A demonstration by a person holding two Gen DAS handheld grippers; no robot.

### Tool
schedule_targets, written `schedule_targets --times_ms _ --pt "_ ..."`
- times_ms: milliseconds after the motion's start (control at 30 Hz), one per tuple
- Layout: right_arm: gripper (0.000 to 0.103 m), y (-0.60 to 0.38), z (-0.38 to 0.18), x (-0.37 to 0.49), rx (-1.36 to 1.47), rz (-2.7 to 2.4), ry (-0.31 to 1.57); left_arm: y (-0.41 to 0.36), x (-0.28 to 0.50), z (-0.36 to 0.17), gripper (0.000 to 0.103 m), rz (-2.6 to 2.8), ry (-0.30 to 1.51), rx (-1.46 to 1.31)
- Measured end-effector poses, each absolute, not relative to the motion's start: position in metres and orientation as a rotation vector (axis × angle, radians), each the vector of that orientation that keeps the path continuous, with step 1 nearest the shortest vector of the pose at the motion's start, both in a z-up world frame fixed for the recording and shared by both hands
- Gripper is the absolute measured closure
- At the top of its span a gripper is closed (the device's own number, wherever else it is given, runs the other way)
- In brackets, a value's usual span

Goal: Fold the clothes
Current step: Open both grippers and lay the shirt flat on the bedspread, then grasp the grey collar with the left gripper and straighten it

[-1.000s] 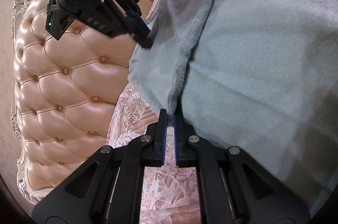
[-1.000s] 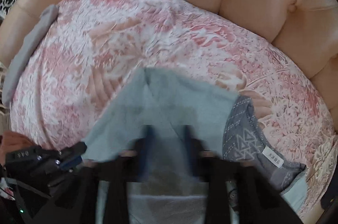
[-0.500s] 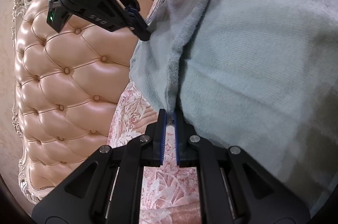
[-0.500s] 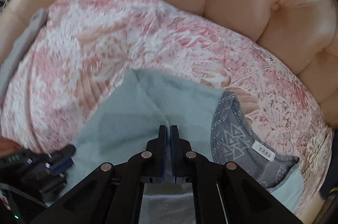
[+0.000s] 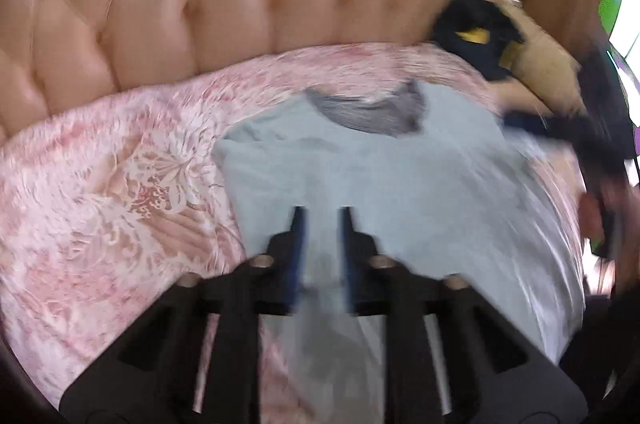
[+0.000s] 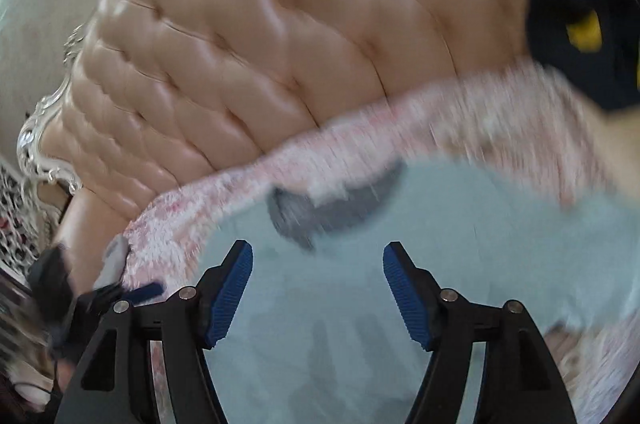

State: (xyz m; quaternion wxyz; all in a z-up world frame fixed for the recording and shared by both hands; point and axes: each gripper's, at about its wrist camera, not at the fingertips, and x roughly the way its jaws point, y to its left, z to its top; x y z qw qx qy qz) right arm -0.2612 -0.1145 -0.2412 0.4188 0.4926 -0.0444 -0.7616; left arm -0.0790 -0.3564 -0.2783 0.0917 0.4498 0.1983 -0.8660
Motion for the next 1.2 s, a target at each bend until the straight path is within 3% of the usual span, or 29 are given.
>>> schedule_targets --times_ms 100,167,300,367,500,600,667,833,1033,1100,1200 --pt "0.034 -0.103 -0.277 -0.267 1.334 -1.884 -0.117 -0.36 -0.105 -0.295 0.094 -2.456 0.63 1.455" --pt "0.034 -0.1 -0.286 -0.266 1.341 -1.888 -0.098 -0.354 -0.119 -0.274 0.094 -2.569 0.713 1.386" --pt "0.028 -0.107 -0.29 -0.26 1.305 -1.887 -0.055 -0.364 -0.178 -0.279 0.093 -2.554 1.426 1.451" --pt "0.028 -0.11 -0.292 -0.257 1.298 -1.887 -0.038 -0.368 -0.205 -0.293 0.093 -2.463 1.512 1.516" --pt "0.027 -0.107 -0.291 -0.25 1.267 -1.888 0.006 -0.362 -0.233 -0.313 0.088 -2.382 1.522 1.629" --pt "0.027 -0.105 -0.29 -0.248 1.264 -1.884 0.016 -0.356 -0.239 -0.315 0.088 -2.364 1.378 1.674" --pt "0.027 -0.103 -0.291 -0.249 1.267 -1.878 -0.001 -0.359 -0.239 -0.32 0.096 -2.318 1.325 1.71" --pt "0.027 -0.102 -0.289 -0.253 1.289 -1.878 -0.048 -0.363 -0.236 -0.322 0.097 -2.329 1.261 1.742" --pt "0.024 -0.1 -0.285 -0.259 1.31 -1.874 -0.115 -0.344 -0.243 -0.315 0.1 -2.366 0.972 1.821" --pt "0.023 -0.096 -0.271 -0.27 1.256 -1.828 -0.285 -0.339 -0.246 -0.313 0.1 -2.367 0.896 1.844" --pt "0.023 -0.107 -0.277 -0.3 1.263 -1.554 -0.641 -0.355 -0.242 -0.319 0.099 -2.34 1.068 1.84"
